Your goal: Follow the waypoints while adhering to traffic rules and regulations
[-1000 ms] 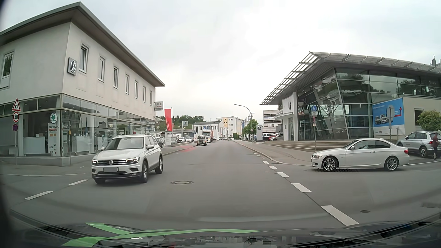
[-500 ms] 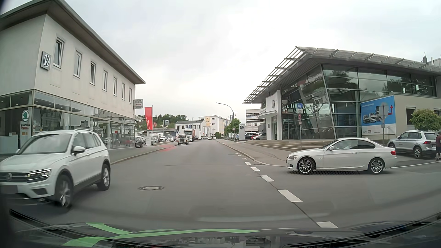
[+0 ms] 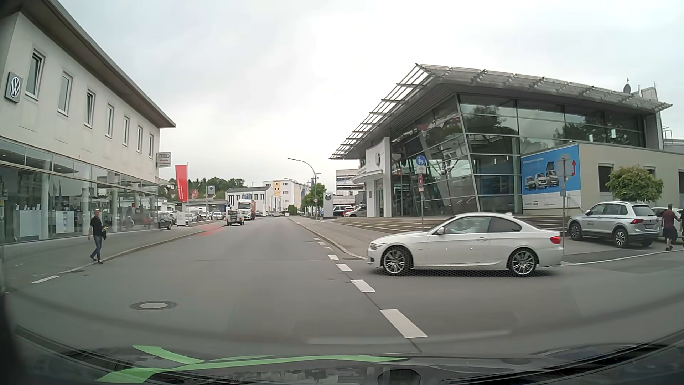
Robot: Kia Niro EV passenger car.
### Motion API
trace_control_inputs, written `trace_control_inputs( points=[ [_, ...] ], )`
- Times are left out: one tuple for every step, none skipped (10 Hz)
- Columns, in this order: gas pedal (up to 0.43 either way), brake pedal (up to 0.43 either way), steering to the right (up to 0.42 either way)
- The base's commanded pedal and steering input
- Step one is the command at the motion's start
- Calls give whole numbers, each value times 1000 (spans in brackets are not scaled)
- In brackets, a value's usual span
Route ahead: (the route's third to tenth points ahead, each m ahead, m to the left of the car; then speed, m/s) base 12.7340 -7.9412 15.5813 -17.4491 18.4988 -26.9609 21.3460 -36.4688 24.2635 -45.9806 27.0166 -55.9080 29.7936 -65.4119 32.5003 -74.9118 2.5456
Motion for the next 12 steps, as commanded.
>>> trace_control_inputs(
  points=[
    [0, 0, 426],
    [0, 0, 449],
    [0, 0, 470],
    [0, 0, 500],
    [0, 0, 531],
    [0, 0, 556],
    [0, 0, 570],
    [0, 0, 576],
    [0, 0, 575],
    [0, 0, 575],
    [0, 0, 575],
    [0, 0, 575]
  ],
)
